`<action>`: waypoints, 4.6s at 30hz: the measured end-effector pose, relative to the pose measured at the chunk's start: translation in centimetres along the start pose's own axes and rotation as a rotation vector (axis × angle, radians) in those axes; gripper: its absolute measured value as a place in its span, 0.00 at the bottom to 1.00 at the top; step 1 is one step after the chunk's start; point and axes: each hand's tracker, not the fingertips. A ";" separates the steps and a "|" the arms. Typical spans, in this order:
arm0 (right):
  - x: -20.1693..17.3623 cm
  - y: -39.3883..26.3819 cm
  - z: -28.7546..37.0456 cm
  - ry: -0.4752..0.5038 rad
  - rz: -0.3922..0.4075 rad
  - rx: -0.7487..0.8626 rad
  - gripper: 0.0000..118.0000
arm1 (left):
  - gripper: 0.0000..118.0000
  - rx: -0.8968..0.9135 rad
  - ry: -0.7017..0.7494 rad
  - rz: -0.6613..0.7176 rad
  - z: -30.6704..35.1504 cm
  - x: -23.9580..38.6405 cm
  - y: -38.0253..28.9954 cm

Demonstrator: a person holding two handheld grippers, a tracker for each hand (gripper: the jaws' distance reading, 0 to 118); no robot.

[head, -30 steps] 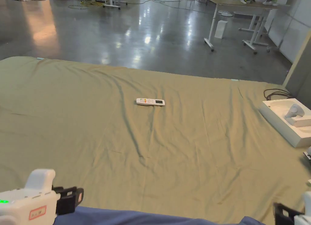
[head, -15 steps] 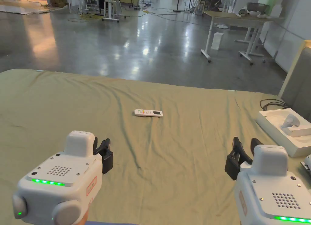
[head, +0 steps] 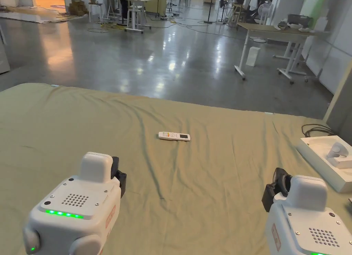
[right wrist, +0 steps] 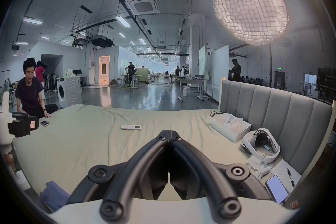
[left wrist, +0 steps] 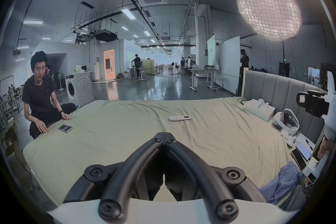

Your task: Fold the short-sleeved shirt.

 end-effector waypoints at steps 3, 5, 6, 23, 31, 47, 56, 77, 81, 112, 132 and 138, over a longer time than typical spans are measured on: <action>-0.2 -0.2 -0.4 0.017 0.021 -0.019 0.00 | 0.01 -0.023 -0.001 0.012 0.0 -1.7 -0.4; -0.3 -0.4 -0.8 0.028 0.036 -0.042 0.00 | 0.01 -0.057 -0.002 0.038 0.1 -3.4 -0.9; -0.3 -0.6 -0.9 0.031 0.043 -0.055 0.00 | 0.02 -0.075 -0.001 0.049 0.3 -4.4 -1.3; -0.6 -4.6 -1.7 0.073 0.037 -0.266 0.00 | 0.49 -0.716 -0.278 0.433 0.2 -20.1 -13.2; -0.4 -4.9 -1.5 0.064 0.047 -0.295 0.00 | 0.50 -0.852 -0.452 0.864 -2.7 -23.9 -21.6; -1.2 -5.6 -1.2 0.085 0.060 -0.333 0.00 | 0.11 -0.848 -0.555 0.932 0.2 -17.9 -19.6; -1.1 -5.7 -1.0 0.086 0.049 -0.344 0.00 | 0.06 -0.851 -0.482 0.853 -0.9 -17.6 -19.6; 0.4 -5.7 -1.4 0.089 0.032 -0.342 0.00 | 0.06 -0.779 -0.078 0.561 5.0 -24.7 -6.2; 0.3 -5.9 -1.6 0.098 0.022 -0.344 0.00 | 0.06 -0.773 -0.163 0.600 5.9 -22.3 -4.9; 6.0 -7.8 0.1 0.004 -0.035 -0.400 0.00 | 0.07 -1.117 -0.397 0.455 -5.3 5.5 -15.7; 5.8 -7.8 0.3 0.017 -0.049 -0.413 0.00 | 0.27 -0.948 -0.358 0.475 -3.3 0.2 -12.7; 5.7 -8.2 0.3 0.019 -0.047 -0.427 0.00 | 0.08 -0.955 -0.468 0.472 -3.9 3.2 -14.6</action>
